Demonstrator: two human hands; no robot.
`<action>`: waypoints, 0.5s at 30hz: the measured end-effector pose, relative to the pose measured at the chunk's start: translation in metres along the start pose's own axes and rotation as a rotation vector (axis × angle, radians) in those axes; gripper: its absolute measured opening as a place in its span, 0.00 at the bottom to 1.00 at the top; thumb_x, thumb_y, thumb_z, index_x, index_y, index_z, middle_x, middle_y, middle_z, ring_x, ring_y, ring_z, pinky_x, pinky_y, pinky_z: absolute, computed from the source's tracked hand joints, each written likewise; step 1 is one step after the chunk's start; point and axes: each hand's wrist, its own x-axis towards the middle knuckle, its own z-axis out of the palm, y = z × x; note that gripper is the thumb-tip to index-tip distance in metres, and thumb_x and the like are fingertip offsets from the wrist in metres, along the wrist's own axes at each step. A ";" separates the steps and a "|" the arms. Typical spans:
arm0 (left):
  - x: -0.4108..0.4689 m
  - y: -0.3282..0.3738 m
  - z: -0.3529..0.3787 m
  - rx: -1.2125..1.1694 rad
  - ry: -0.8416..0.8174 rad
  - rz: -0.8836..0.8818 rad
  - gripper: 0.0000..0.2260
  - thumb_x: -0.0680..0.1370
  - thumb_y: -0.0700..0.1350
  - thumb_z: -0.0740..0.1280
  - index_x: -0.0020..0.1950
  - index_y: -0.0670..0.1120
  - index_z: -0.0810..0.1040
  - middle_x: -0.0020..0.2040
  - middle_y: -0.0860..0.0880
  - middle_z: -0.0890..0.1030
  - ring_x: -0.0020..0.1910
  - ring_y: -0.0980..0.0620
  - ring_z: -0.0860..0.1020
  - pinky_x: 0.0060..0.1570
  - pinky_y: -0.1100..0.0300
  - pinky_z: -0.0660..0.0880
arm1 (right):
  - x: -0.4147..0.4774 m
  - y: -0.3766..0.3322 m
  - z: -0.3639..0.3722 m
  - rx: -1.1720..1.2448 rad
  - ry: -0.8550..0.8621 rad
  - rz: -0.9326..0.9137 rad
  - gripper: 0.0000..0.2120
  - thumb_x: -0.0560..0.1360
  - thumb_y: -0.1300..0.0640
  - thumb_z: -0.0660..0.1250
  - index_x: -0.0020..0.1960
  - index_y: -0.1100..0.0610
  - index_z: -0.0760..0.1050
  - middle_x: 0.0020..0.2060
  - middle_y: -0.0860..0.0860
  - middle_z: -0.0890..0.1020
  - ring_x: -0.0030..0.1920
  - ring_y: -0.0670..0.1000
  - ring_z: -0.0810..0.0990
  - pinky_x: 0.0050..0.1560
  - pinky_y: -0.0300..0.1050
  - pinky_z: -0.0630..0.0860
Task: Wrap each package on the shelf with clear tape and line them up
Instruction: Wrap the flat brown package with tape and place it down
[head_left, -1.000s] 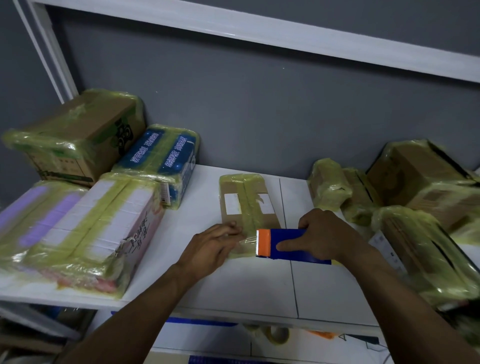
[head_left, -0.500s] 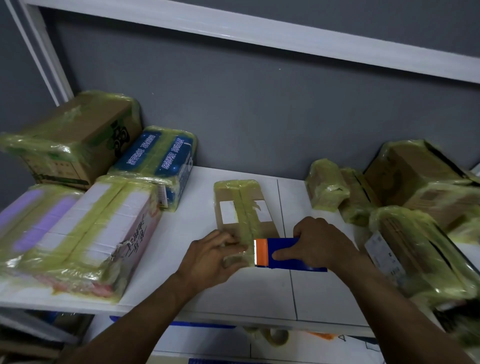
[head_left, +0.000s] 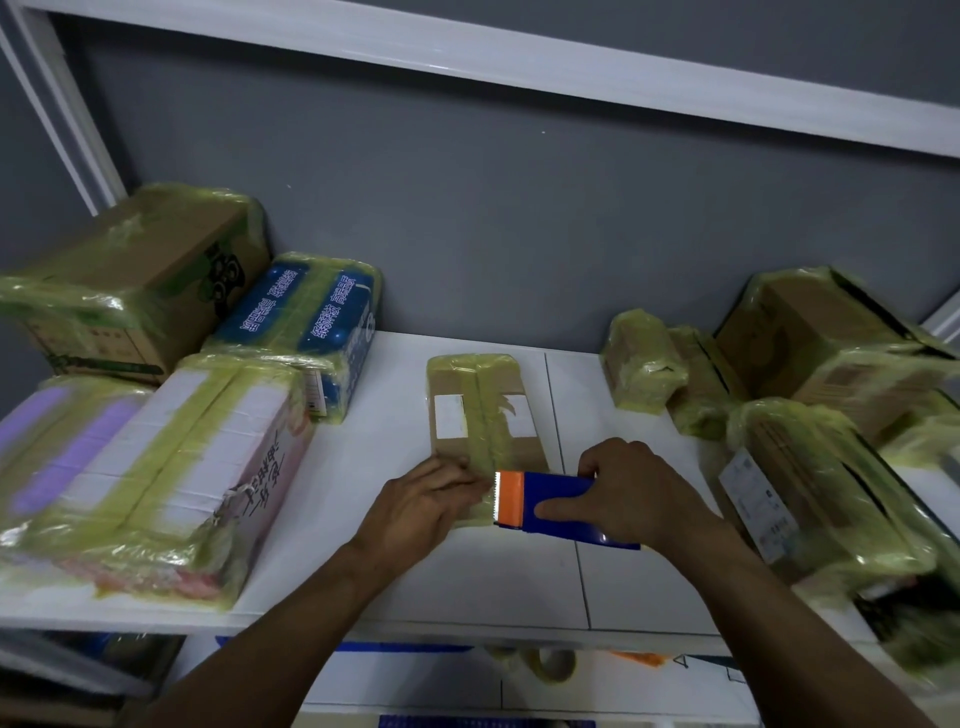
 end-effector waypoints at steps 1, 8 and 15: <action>-0.001 0.000 -0.001 -0.003 -0.007 -0.003 0.23 0.64 0.39 0.84 0.57 0.44 0.86 0.55 0.46 0.86 0.54 0.46 0.85 0.55 0.56 0.79 | -0.002 0.000 -0.001 0.006 -0.003 0.001 0.25 0.63 0.27 0.76 0.42 0.45 0.73 0.37 0.41 0.79 0.39 0.44 0.82 0.43 0.37 0.79; -0.002 0.004 -0.006 -0.042 -0.008 -0.025 0.19 0.68 0.36 0.81 0.57 0.43 0.86 0.56 0.46 0.85 0.55 0.45 0.84 0.57 0.55 0.78 | -0.007 -0.002 -0.015 0.011 -0.038 0.014 0.26 0.64 0.29 0.76 0.47 0.49 0.77 0.41 0.43 0.82 0.41 0.46 0.83 0.44 0.37 0.78; -0.017 0.001 -0.011 -0.124 -0.115 -0.162 0.18 0.76 0.39 0.75 0.66 0.42 0.81 0.65 0.44 0.81 0.64 0.46 0.79 0.66 0.51 0.76 | -0.007 -0.010 -0.011 -0.017 -0.059 0.001 0.28 0.63 0.29 0.77 0.49 0.50 0.77 0.45 0.45 0.84 0.44 0.46 0.83 0.48 0.40 0.81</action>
